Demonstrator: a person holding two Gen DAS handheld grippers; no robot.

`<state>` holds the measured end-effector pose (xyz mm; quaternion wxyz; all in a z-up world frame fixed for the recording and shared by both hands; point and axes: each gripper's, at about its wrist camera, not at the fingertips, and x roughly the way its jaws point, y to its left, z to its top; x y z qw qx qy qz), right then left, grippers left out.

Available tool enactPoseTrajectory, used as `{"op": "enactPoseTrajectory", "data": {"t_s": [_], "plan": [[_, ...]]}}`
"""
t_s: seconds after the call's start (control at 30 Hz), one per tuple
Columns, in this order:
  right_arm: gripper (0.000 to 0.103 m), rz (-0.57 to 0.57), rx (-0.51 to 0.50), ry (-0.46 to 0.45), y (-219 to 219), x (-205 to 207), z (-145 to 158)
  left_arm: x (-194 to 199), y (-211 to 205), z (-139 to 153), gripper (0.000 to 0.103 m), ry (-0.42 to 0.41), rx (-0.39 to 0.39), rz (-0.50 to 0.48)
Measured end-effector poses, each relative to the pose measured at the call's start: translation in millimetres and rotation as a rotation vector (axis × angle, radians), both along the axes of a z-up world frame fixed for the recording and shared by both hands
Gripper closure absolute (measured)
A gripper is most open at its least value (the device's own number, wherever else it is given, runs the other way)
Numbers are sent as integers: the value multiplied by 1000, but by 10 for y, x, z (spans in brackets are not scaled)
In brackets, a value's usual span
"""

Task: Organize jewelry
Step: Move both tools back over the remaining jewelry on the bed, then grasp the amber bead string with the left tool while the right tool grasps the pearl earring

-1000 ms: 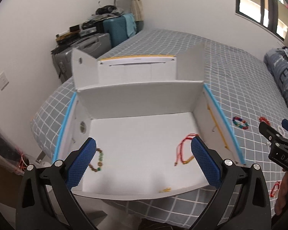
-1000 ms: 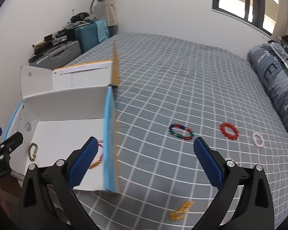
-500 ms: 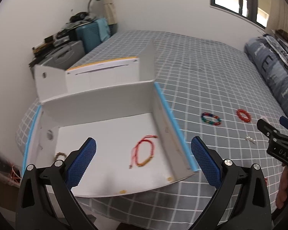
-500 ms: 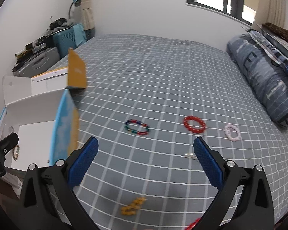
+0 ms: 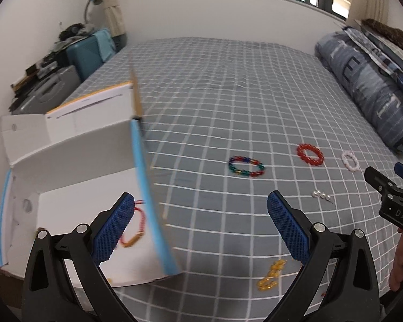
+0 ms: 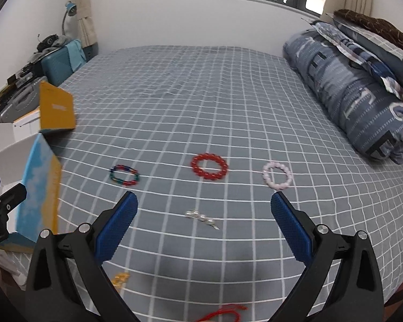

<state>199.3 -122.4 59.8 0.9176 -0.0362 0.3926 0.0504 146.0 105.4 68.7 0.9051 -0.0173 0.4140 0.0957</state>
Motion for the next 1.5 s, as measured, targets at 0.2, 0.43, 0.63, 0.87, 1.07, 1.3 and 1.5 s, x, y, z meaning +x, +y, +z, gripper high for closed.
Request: {"op": "enactPoseTrajectory", "data": {"t_s": [0.2,0.43,0.63,0.87,1.07,1.3,1.5], "plan": [[8,9,8,43,-124,119,-291,58,-292,-374,6,55,-25,-63],[8,46,32,103,-59,206,-748,-52,-529,-882,6,127,-86,-134],[8,67,3,144,-2,324,-1025,-131,-683,-1174,6,178,-108,-175],[8,71,6,188,-59,476,-1193,-175,-749,-1343,6,195,-86,-193],[10,67,13,208,-77,564,-1268,-149,-786,-1463,7,226,-87,-208],[19,83,-8,230,6,677,-1335,-169,-835,-1536,28,267,-104,-232],[36,85,6,246,-7,710,-1390,-184,-871,-1532,52,287,-81,-240]]}}
